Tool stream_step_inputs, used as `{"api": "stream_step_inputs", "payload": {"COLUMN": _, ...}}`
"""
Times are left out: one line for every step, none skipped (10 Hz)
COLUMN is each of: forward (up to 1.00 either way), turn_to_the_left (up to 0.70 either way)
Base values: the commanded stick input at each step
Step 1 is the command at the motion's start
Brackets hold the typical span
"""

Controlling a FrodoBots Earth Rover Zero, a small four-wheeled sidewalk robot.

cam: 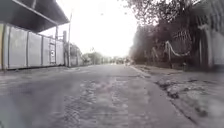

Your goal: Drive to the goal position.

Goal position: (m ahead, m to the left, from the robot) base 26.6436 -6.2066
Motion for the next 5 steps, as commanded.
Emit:
{"api": "stream_step_inputs", "payload": {"forward": 1.0, "turn_to_the_left": 0.0}}
{"api": "stream_step_inputs", "payload": {"forward": 1.0, "turn_to_the_left": -0.05}}
{"api": "stream_step_inputs", "payload": {"forward": 1.0, "turn_to_the_left": -0.32}}
{"api": "stream_step_inputs", "payload": {"forward": 1.0, "turn_to_the_left": -0.4}}
{"api": "stream_step_inputs", "payload": {"forward": 1.0, "turn_to_the_left": -0.1}}
